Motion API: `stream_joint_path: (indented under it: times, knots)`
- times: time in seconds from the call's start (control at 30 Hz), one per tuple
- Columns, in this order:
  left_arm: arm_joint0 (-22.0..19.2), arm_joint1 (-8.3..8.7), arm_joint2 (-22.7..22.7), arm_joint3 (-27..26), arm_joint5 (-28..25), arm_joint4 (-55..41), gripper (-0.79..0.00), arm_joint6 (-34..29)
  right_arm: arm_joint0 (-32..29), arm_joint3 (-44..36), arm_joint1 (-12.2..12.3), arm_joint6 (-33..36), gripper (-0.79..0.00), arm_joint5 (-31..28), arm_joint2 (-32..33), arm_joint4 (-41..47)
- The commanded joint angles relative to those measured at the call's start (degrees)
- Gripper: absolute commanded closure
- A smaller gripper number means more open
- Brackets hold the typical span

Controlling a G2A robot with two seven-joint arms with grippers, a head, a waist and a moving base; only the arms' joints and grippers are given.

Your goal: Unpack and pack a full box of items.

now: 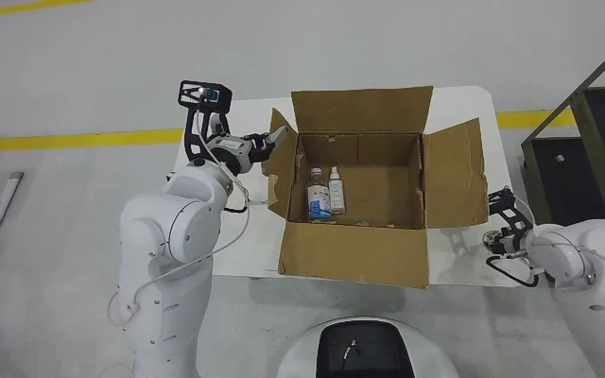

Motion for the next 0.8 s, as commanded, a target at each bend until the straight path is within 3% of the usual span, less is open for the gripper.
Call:
stream_joint_path:
  times: [0.0, 0.03, 0.17, 0.37, 0.5, 0.77]
  knots:
    - [0.00, 0.00, 0.00, 0.00, 0.00, 0.00, -0.785, 0.00, 0.08, 0.18, 0.07, -0.07, -0.234, -0.03, -0.19, 0.06]
    - [0.00, 0.00, 0.00, 0.00, 0.00, 0.00, -0.785, 0.00, 0.11, 0.25, 0.11, -0.09, -0.225, 0.09, -0.24, 0.08]
    - [0.00, 0.00, 0.00, 0.00, 0.00, 0.00, -0.785, 0.00, 0.31, 0.17, 0.26, -0.25, 0.000, 0.14, -0.52, 0.32]
    - [0.00, 0.00, 0.00, 0.00, 0.00, 0.00, -0.785, 0.00, 0.49, -2.21, 0.58, -0.13, 0.000, 1.13, 0.76, 1.62]
    - [0.00, 0.00, 0.00, 0.00, 0.00, 0.00, -0.785, 0.00, 1.00, -4.83, 0.74, -0.30, 0.000, 4.73, 4.92, 7.26]
    - [0.00, 0.00, 0.00, 0.00, 0.00, 0.00, -0.785, 0.00, 2.56, -7.13, 0.73, -1.97, 0.000, 14.84, 19.93, 36.64]
